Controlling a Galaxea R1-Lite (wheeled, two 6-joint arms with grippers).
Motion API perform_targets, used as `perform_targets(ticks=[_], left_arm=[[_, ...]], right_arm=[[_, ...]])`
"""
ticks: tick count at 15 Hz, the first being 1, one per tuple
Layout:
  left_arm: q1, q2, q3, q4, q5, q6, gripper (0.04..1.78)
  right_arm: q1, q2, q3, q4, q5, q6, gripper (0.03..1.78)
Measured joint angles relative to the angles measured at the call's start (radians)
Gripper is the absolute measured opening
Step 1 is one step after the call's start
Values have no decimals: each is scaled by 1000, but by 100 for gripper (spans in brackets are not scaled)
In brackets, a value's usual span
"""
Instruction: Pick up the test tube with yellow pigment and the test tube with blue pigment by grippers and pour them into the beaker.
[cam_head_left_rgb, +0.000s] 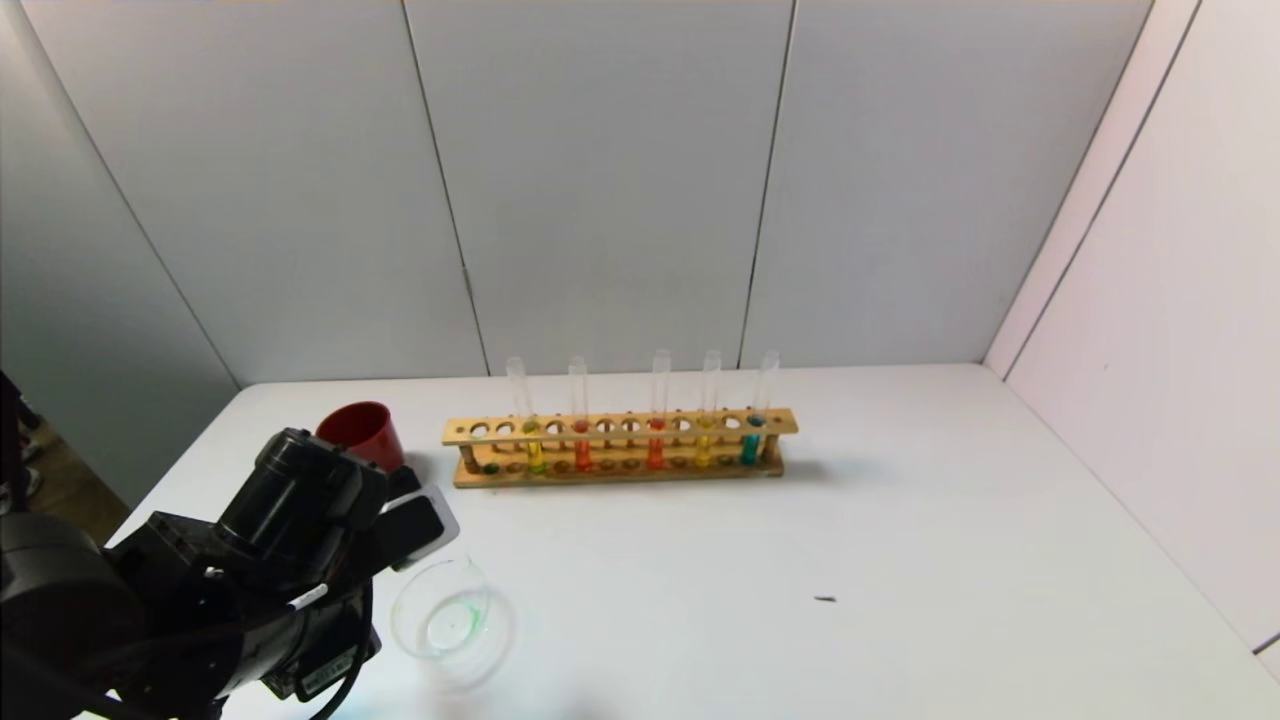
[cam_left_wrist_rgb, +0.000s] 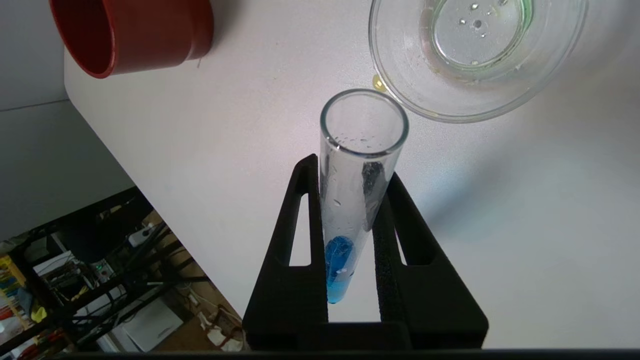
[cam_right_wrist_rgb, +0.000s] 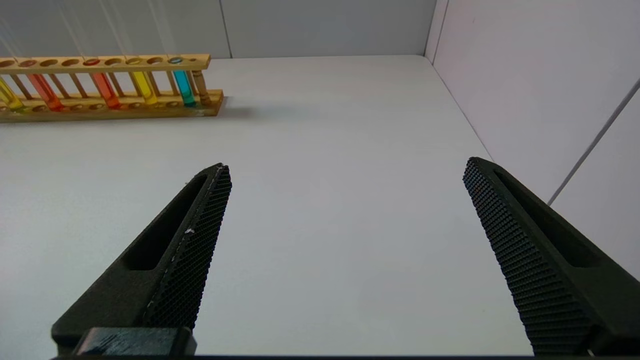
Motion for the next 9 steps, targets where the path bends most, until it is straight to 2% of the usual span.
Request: perform_targets(ticks=[9], left_arm=[[1, 191, -45, 51, 84, 47, 31]], right_arm=[[0, 0, 0, 0, 0, 0, 170]])
